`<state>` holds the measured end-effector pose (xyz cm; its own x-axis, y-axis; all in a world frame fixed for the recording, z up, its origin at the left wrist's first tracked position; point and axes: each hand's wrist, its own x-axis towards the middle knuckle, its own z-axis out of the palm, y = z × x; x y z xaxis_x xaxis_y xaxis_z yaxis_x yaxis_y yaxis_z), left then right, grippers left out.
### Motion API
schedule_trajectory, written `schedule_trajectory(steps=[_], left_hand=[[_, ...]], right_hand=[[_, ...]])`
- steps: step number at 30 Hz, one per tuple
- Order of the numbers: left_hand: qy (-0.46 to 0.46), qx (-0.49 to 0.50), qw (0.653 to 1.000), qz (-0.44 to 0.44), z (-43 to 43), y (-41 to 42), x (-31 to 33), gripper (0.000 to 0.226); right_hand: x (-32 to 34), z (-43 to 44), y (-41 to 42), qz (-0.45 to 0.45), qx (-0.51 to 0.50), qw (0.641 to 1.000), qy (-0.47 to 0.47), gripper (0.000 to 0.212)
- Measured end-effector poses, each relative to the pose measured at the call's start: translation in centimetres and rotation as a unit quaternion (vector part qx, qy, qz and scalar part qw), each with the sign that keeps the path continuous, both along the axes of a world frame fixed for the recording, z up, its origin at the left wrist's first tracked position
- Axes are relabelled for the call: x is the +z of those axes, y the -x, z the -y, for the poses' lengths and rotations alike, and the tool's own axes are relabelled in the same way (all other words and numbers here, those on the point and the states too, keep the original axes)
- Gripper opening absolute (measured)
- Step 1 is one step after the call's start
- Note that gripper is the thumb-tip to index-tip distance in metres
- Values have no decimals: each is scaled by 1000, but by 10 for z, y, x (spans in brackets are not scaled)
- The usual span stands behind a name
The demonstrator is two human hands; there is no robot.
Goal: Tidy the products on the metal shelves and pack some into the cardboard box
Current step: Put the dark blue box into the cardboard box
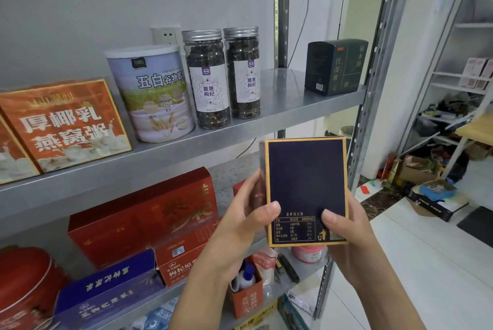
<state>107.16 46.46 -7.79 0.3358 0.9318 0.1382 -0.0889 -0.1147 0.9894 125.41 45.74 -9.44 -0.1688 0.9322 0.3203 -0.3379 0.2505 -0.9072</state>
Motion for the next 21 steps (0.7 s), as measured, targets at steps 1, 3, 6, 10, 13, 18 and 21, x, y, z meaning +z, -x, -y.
schedule_trajectory(steps=[1,3,6,10,13,18,21], left_hand=[[-11,13,1000,-1,-1,-1,0,85],[-36,50,998,4,-1,-5,0,80],[-63,79,995,21,-1,-18,5,76],[-18,155,987,27,-5,-36,7,99],[-10,188,982,2,-11,-37,6,105],[-4,150,987,59,-23,-20,11,87],[24,97,992,81,-26,-14,9,75]], right_hand=[[0,0,0,7,-22,1000,-11,85],[-1,-1,1,46,-84,995,-41,100],[-4,-1,11,128,-194,969,-79,111],[-15,1,33,204,-271,936,-90,118],[-22,2,35,224,-270,932,-92,122],[-19,2,12,144,-181,972,-50,97],[-13,-5,-10,149,-79,985,26,102]])
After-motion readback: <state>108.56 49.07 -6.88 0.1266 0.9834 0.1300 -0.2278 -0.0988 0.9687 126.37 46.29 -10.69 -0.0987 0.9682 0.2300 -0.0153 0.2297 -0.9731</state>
